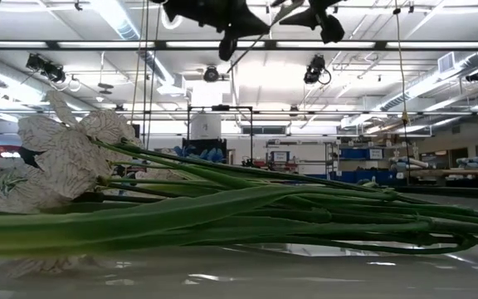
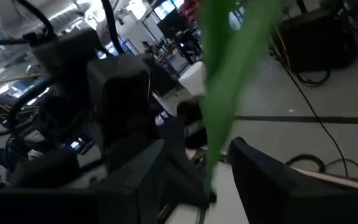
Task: Sort flowers into vase by color
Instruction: Put the top red tulip flower into the red flower vase
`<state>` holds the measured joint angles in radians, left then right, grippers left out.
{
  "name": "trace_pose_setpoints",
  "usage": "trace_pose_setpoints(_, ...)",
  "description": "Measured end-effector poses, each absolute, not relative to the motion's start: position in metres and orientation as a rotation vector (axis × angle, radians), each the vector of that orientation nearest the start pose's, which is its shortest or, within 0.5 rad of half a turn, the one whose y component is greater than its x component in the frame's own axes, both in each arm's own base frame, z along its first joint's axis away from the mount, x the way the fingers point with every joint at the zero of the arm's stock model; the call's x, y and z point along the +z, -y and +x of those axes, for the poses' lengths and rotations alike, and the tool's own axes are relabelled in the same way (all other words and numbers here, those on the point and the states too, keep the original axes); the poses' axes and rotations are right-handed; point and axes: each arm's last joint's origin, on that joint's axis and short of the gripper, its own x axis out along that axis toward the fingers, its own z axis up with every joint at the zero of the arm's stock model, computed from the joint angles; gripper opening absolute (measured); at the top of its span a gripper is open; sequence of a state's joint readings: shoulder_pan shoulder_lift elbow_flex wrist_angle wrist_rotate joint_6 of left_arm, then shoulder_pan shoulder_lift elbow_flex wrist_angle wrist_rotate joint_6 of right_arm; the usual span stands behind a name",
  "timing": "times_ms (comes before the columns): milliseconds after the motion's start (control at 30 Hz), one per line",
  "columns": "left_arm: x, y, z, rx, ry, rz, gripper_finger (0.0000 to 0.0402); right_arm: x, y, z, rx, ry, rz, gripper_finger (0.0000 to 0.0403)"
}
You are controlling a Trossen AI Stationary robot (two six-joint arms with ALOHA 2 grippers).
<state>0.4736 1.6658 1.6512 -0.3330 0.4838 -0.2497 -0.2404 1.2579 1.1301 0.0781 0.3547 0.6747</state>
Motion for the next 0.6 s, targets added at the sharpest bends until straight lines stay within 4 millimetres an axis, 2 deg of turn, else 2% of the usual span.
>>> trace_pose_setpoints(167, 0.392, -0.147, 0.35, -0.011, -0.31, -0.408, 0.0008, 0.379, 0.076, 0.274, -0.562, 0.144, 0.648, 0.0157)
trace_pose_setpoints(233, 0.392, -0.144, 0.351, -0.018, -0.312, -0.409, 0.0008, 0.378, 0.074, 0.275, -0.553, 0.134, 0.648, 0.0122)
trace_pose_setpoints(367, 0.393, -0.144, 0.349, -0.015, -0.312, -0.427, 0.0008, 0.377, 0.07, 0.276, -0.543, 0.111, 0.611, 0.0025)
trace_pose_setpoints(500, 0.397, -0.143, 0.345, -0.034, -0.303, -0.407, 0.0018, 0.378, 0.066, 0.275, -0.554, 0.105, 0.58, 0.0017)
trace_pose_setpoints(600, 0.41, -0.143, 0.334, -0.022, -0.262, -0.35, 0.0038, 0.377, 0.064, 0.273, -0.566, 0.073, 0.533, 0.0013)
